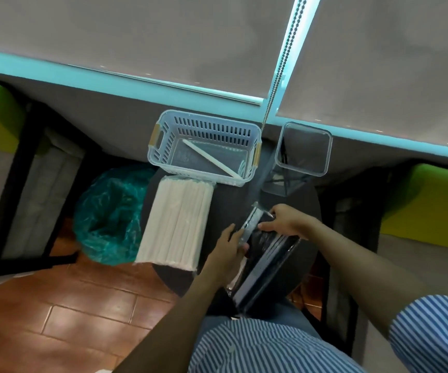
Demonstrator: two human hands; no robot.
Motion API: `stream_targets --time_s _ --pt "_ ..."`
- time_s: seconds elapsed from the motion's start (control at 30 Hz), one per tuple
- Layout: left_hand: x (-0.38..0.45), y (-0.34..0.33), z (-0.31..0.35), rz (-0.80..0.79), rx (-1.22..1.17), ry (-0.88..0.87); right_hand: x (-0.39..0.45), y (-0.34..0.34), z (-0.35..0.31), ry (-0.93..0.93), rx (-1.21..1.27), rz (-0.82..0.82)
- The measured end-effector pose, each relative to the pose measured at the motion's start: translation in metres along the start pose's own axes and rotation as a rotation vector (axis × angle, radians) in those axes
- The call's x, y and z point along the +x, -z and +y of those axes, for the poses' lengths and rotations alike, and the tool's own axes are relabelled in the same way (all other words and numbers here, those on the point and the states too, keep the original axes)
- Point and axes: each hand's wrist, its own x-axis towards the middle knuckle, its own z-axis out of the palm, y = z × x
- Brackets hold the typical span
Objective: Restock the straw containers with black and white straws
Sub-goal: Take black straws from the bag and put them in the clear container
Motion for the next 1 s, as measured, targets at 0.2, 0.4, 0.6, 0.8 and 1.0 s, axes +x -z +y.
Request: stream_targets --time_s 0.2,0.4,0.6,0.8,1.0 --pt "-0.032 0.033 0.036 0.015 0.082 -0.197 -0.036 0.01 -0.027 -0.13 0.279 0.053" --pt "-0.034 0.045 0.04 0.276 0.327 -0.164 -0.063 0.016 -0.054 -0.13 0.563 0.007" --pt "-0.022 0.077 0.041 0.317 0.245 -0.192 -0.075 0.022 -0.067 -0.048 0.888 -0.028" --pt "-0.017 0.087 0.037 0.291 0.152 -0.176 -0.078 0.017 -0.078 0.008 0.982 0.072" --pt "-0.014 0.101 0.03 0.219 -0.12 -0.095 -0.088 0.012 -0.071 0.238 1.126 -0.057"
